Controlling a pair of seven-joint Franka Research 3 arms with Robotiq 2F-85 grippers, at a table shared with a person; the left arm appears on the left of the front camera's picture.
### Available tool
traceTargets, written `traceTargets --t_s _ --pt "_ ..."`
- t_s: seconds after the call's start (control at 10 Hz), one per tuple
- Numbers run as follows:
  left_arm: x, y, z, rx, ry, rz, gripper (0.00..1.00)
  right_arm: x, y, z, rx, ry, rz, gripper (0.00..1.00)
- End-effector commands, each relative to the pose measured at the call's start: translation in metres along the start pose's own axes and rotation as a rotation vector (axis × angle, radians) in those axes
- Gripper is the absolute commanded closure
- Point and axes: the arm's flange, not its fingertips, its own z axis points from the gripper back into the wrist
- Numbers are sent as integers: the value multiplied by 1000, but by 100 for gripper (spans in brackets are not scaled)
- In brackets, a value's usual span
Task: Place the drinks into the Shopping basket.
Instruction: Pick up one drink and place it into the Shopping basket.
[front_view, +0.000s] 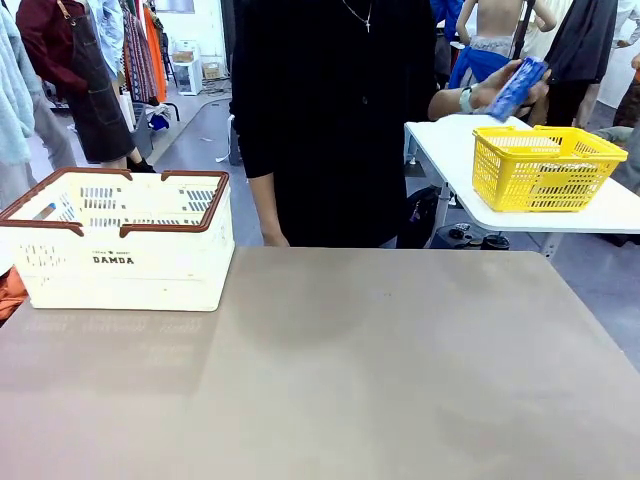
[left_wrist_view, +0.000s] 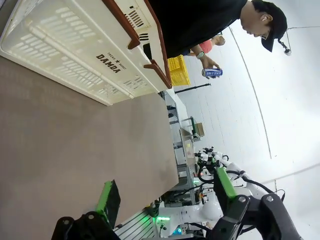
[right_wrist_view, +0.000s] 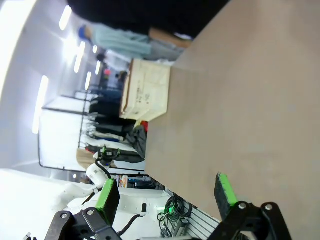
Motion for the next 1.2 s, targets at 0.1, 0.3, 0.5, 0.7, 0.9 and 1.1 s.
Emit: traceTargets --t_s 0.1,0.3,0.5,0.7,0.9,1.1 --pt "1 0 1 -23 -14 -20 0 4 1 1 19 -13 26 0" --pt "1 0 1 -23 -14 -20 0 4 1 1 19 -13 26 0" --pt "1 0 1 -23 -14 -20 0 4 1 1 19 -13 26 0" --pt "1 0 1 -23 -14 -20 0 4 1 1 19 -13 26 0" --pt "1 0 1 -23 -14 -20 0 4 1 1 19 -13 26 0" --pt "1 0 1 -23 -14 -20 0 4 1 1 19 -13 26 0"
